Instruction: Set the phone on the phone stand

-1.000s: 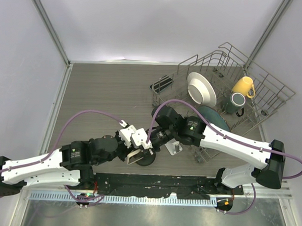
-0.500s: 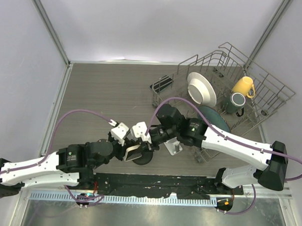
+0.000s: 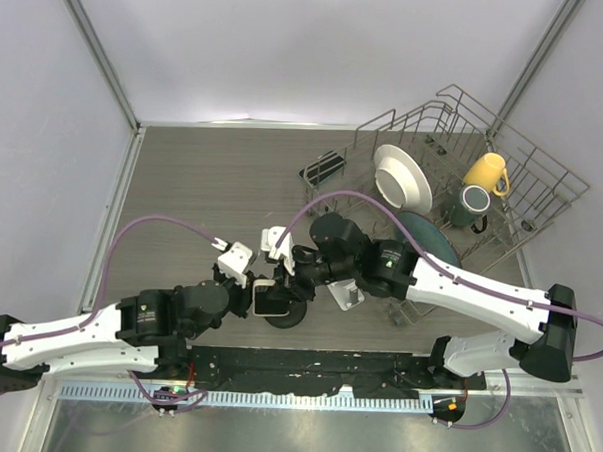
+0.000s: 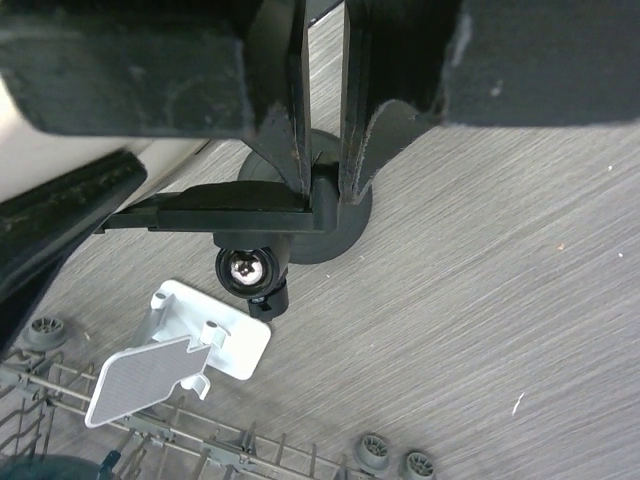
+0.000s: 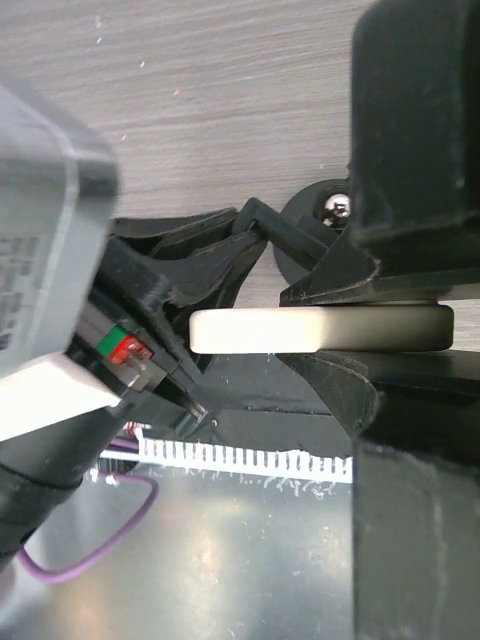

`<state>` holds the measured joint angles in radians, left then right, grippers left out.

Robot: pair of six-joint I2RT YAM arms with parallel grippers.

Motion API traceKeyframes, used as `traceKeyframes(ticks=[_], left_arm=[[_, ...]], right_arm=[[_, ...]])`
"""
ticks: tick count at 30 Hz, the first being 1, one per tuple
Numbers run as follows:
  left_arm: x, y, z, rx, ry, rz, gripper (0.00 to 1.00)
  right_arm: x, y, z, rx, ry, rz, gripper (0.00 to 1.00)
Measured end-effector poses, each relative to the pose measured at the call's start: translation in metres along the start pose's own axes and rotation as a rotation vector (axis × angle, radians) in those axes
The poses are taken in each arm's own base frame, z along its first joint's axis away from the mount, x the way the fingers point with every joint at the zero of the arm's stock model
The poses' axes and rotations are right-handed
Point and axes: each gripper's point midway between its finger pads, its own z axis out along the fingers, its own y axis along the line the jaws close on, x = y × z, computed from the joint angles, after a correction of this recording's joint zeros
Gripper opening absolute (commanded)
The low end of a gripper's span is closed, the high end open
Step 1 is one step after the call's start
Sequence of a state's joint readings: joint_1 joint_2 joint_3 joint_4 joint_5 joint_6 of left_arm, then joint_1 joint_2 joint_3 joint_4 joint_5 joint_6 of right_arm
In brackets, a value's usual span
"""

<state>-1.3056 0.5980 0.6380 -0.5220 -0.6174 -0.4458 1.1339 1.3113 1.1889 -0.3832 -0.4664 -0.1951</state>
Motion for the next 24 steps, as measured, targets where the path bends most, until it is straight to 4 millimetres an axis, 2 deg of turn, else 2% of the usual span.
traceKeyframes(ticks=[7, 17, 19, 24], left_arm=[[-0.003, 0.007, -0.003, -0.035, -0.044, -0.084, 0.00], [-0.008, 0.016, 0.000, -0.101, -0.074, -0.090, 0.00], [-0.008, 0.021, 0.003, -0.140, -0.076, -0.084, 0.00], [-0.005, 0.032, 0.002, -0.201, -0.074, -0.074, 0.00]], right_arm=[[0.004, -0.007, -0.008, 0.171, 0.007, 0.058, 0.00], [0.008, -0.023, -0.014, 0.452, 0.045, 0.173, 0.00], [0.009, -0.033, -0.011, 0.547, 0.085, 0.246, 0.00], [0.006, -0.043, -0.001, 0.683, 0.106, 0.362, 0.00]])
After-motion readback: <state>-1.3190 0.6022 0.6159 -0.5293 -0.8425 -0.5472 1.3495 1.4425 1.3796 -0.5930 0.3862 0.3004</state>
